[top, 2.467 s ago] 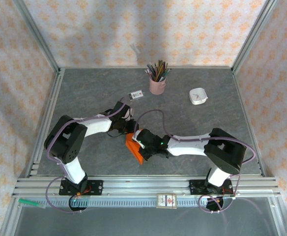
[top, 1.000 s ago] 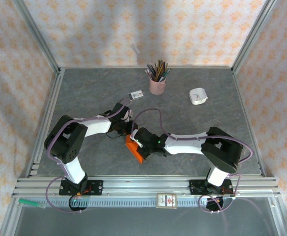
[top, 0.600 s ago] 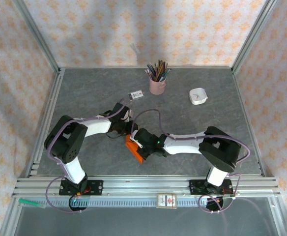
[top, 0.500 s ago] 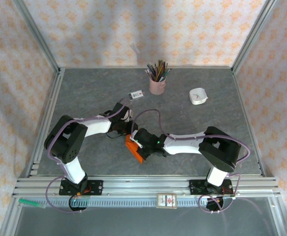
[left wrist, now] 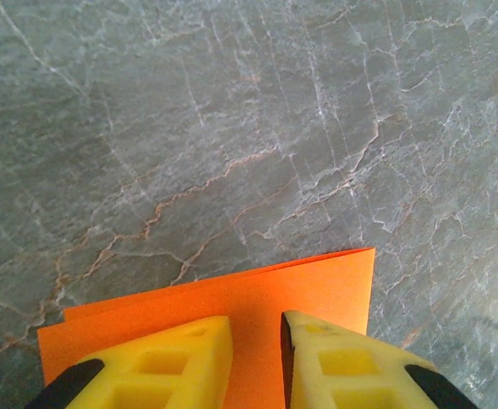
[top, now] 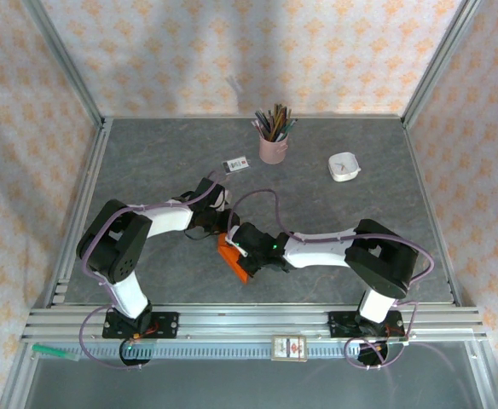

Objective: Fold a paper plane with a square sheet of paper (pick it up from the middle)
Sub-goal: Perform the third fold on the triangle at the bottom-center of the table.

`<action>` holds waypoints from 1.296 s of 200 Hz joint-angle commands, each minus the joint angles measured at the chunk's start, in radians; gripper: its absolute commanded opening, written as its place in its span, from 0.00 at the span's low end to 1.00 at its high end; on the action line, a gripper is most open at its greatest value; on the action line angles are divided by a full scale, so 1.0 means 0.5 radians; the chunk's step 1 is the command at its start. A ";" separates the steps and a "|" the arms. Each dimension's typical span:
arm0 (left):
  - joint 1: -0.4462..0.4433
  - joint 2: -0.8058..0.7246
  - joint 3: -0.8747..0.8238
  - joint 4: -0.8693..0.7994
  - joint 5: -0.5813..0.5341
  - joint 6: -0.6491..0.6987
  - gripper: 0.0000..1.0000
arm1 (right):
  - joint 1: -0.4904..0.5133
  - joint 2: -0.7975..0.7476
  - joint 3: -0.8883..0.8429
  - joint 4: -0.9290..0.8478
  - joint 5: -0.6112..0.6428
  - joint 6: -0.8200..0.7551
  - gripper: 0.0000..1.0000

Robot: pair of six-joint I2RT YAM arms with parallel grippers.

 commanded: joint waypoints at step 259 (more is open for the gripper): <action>-0.158 -1.392 -1.182 0.426 0.049 -0.975 0.00 | -0.029 0.054 -0.054 0.007 -0.019 0.063 0.00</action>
